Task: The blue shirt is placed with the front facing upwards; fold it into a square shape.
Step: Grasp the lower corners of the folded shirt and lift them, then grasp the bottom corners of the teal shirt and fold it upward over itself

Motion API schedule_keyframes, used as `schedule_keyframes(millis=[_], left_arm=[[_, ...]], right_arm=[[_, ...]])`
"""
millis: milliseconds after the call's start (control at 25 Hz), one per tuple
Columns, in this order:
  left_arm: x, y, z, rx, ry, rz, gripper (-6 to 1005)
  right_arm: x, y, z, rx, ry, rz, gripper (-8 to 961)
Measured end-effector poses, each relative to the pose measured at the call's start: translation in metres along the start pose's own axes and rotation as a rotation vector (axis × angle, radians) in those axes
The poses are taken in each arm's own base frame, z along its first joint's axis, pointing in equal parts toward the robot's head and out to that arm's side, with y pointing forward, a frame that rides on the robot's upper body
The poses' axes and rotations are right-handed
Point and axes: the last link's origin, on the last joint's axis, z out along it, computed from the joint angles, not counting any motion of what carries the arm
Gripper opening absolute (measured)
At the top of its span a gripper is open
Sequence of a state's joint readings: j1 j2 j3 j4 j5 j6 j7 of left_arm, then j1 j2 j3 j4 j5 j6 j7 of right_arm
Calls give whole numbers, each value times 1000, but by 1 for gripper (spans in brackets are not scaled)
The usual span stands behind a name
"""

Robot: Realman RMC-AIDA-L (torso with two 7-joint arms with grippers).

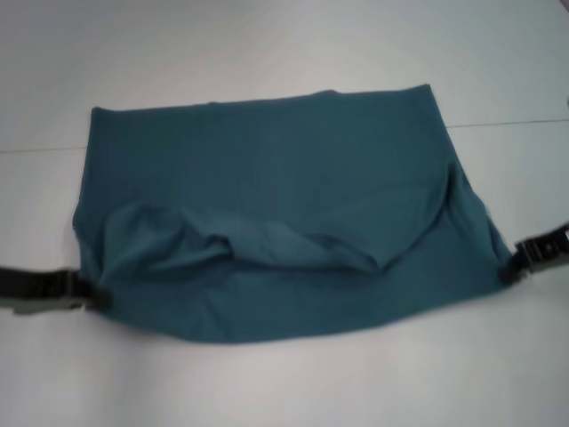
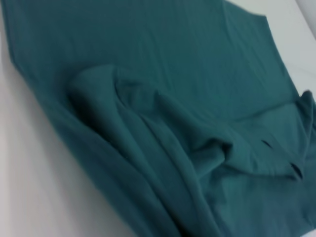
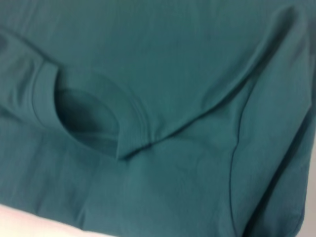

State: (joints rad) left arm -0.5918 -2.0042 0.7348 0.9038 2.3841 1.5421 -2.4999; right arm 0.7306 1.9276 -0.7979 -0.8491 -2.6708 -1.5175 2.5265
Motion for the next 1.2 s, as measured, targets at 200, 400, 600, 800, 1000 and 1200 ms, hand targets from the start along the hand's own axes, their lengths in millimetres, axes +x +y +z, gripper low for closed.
schedule_keyframes(millis=[200, 400, 600, 800, 1000, 1200], left_arm=[[-26, -2, -17, 4, -125, -11, 16], [-51, -3, -26, -25, -225, -29, 15], [-70, -4, -30, -40, -308, -41, 15], [-81, -1, -34, -77, -338, -45, 16], [-72, 6, -44, -159, -294, 0, 17], [-48, 3, -52, -156, -216, -10, 19]], right_arm=[[22, 12, -10, -38, 106, -25, 21], [49, 19, -12, -110, 218, -33, 20], [74, 19, -10, -164, 301, -25, 20], [83, 16, -12, -195, 303, -33, 20], [69, 17, -26, -291, 162, -52, 20], [43, 4, -51, -338, -83, 1, 20]])
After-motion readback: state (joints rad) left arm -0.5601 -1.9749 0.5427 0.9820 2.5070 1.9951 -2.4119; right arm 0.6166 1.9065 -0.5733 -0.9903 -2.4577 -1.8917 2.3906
